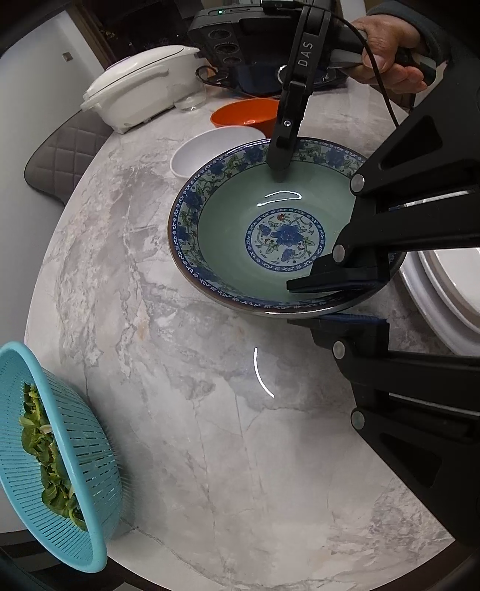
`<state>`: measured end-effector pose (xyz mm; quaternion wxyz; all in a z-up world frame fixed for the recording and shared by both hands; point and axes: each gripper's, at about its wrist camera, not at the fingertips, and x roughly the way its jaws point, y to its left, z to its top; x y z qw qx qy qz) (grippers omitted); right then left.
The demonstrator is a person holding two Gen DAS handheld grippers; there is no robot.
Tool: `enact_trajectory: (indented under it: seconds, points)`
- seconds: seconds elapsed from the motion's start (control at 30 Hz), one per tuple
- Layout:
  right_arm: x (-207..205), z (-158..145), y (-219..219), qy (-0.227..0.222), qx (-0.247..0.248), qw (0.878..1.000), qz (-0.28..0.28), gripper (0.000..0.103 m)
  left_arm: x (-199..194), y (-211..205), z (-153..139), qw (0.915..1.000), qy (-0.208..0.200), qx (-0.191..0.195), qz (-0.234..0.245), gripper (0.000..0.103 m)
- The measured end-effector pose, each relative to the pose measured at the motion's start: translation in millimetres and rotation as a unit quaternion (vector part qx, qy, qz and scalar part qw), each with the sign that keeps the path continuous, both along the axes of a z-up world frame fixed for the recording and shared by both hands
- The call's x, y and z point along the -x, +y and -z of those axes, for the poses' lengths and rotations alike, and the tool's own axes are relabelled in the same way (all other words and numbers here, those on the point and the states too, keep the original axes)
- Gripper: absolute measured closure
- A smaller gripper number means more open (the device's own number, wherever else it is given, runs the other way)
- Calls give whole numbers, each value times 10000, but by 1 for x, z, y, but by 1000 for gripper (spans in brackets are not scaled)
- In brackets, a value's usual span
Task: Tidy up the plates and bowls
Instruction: 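Lift the patterned bowl with both tools and set it down beside the plate stack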
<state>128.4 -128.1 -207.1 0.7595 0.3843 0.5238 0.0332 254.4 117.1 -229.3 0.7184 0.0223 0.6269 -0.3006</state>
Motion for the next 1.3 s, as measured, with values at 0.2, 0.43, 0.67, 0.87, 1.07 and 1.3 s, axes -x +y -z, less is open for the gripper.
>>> enact_trajectory:
  seconds: [0.2,0.43,0.67,0.87,1.07,1.3]
  points:
    - [32,-25,-3,-201,149,9996,99,91,36,-7,-32,9996,-126,190,181,95]
    - [88,-48,-13,-313,318,9983,380,91,93,-27,-56,9975,-110,445,536,94]
    - [144,-54,-30,-286,466,9971,534,91,152,-55,-62,9964,-53,484,694,94]
    - [184,-48,-49,-273,518,9973,435,91,198,-80,-54,9972,-36,335,660,94]
    - [219,-32,-71,-182,400,9985,333,91,238,-105,-40,9978,18,173,643,94]
    - [242,-15,-92,-82,454,9989,129,91,270,-129,-13,9981,67,-67,609,93]
